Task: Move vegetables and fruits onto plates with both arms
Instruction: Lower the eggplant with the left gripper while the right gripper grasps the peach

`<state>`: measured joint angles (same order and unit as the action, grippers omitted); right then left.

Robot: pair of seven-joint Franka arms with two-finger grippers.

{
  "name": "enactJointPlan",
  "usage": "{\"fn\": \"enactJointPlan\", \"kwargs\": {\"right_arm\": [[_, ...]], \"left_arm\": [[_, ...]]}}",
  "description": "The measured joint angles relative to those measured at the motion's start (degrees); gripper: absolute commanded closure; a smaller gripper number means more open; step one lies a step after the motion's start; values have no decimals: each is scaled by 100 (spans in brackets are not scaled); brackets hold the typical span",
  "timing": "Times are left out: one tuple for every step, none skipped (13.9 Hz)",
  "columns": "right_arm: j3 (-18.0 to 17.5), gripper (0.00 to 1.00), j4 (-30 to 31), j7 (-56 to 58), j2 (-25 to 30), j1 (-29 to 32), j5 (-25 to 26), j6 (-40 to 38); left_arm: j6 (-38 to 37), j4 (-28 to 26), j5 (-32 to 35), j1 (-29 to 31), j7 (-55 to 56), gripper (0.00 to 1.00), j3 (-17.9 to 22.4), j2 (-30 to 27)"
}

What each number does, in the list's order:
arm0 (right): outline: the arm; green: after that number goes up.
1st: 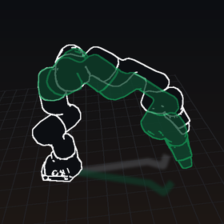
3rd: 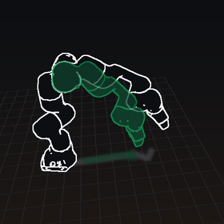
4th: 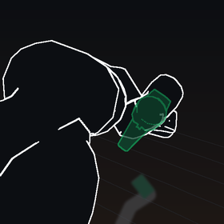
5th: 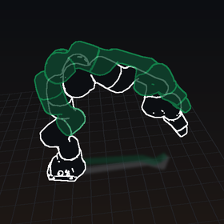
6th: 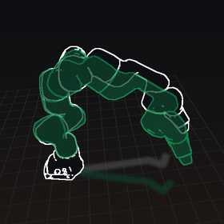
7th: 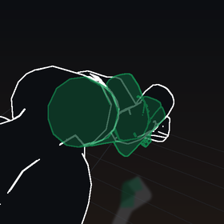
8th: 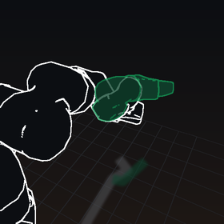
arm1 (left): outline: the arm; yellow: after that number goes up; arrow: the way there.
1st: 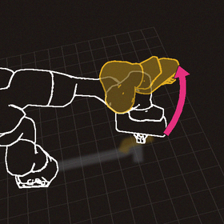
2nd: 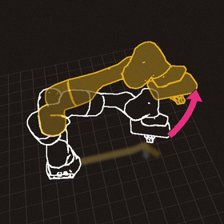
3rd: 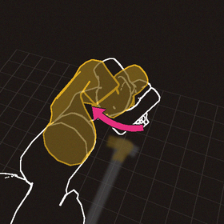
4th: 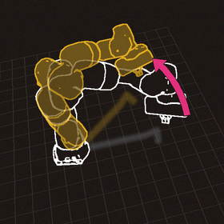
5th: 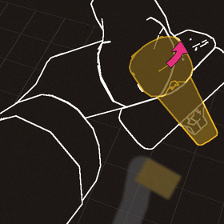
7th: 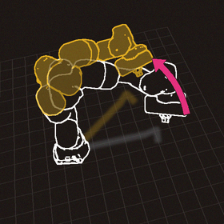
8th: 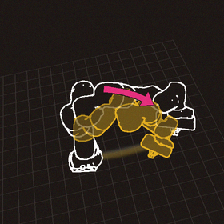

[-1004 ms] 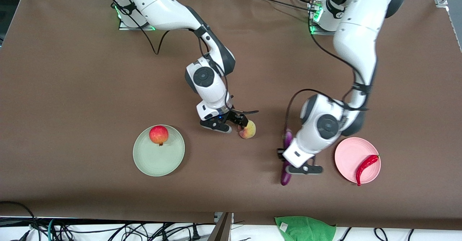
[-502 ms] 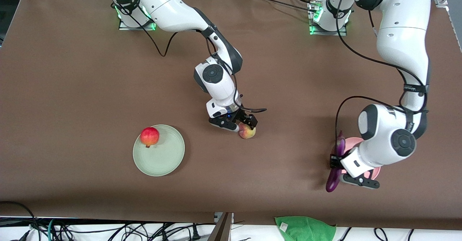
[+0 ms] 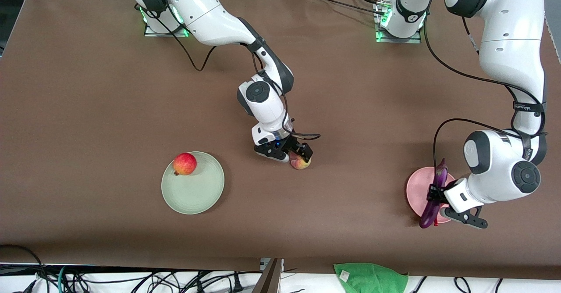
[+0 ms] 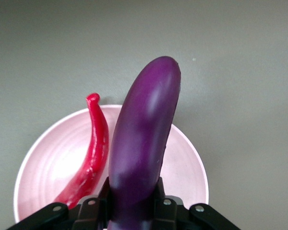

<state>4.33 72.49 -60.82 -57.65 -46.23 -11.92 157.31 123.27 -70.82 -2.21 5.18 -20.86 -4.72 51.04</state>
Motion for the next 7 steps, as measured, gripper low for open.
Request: {"fn": "enactJointPlan", "kwargs": {"right_arm": [[0,73,-7,0,0,-2,0,27],[14,88,-35,1,1,-2,0,54],[51,96,-43,8,1,1,0,51],[93,97,-44,15,1,9,0,46],[125,99,-49,16,2,22,0,20],[157,99,-75,16,10,40,0,-79],[194,99,-135,32,22,72,1,-249]], "left_arm": [[0,-36,0,-5,0,74,-11,10],[2,-63,0,-7,0,71,-20,18],[3,-79,0,-7,-2,71,-23,25],[4,-85,0,-6,-5,69,-23,30],[4,-87,0,-3,-5,68,-23,32],[4,-87,0,7,-5,68,-23,32],[4,-88,0,22,-6,65,-22,34]]}}
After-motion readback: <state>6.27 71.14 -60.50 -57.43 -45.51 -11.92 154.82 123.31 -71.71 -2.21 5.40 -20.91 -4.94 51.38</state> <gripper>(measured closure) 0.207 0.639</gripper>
